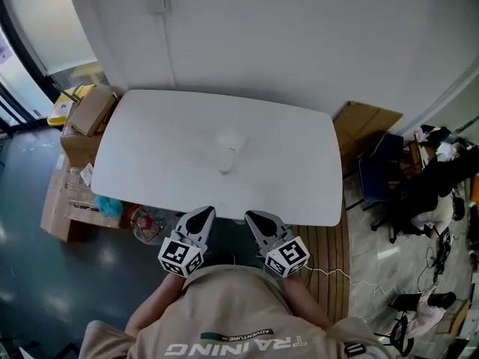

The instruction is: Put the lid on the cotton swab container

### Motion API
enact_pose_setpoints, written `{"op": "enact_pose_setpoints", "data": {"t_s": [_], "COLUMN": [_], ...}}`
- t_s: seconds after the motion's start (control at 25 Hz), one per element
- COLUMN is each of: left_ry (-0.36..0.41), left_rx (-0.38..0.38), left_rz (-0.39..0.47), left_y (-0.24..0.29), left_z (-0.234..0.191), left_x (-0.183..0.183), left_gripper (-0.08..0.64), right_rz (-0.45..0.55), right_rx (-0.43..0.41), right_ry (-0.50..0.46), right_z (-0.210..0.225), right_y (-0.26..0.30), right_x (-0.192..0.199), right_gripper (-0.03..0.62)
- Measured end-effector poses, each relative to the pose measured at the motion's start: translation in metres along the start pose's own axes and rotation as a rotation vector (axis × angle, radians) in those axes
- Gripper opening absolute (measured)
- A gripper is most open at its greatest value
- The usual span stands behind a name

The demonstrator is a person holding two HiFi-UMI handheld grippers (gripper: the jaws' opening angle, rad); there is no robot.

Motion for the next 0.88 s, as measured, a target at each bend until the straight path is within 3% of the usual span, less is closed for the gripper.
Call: {"op": "enact_pose_setpoints", "data": {"t_s": [0.36, 0.88], "left_ry": [-0.017, 0.027], "left_rx": [-0.009, 0.103], "left_rz": [-0.022, -0.021], "left_y": [0.011, 0.073], "left_z": [-0.043, -0.135], "left_x": [-0.008, -0.054], "left_gripper": [0.013, 0.013], "right_rz": [-0.026, 0.001], "right_rx": [-0.010, 0.129], "right_ry": [0.048, -0.022], "right_z": [0.008, 0.039], "right_y": [0.042, 0.117], "right_x": [0.003, -0.042], "right_gripper": [0.018, 0.018]}}
Point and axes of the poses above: the fingertips, and each gripper's own axes: y forward along the fingers, z to its right, x out of its underside, the point moved 10 cm from there along -y, backward along the fingers, and after that the axes turned 7 degrees about x, right-handed, at the moved point
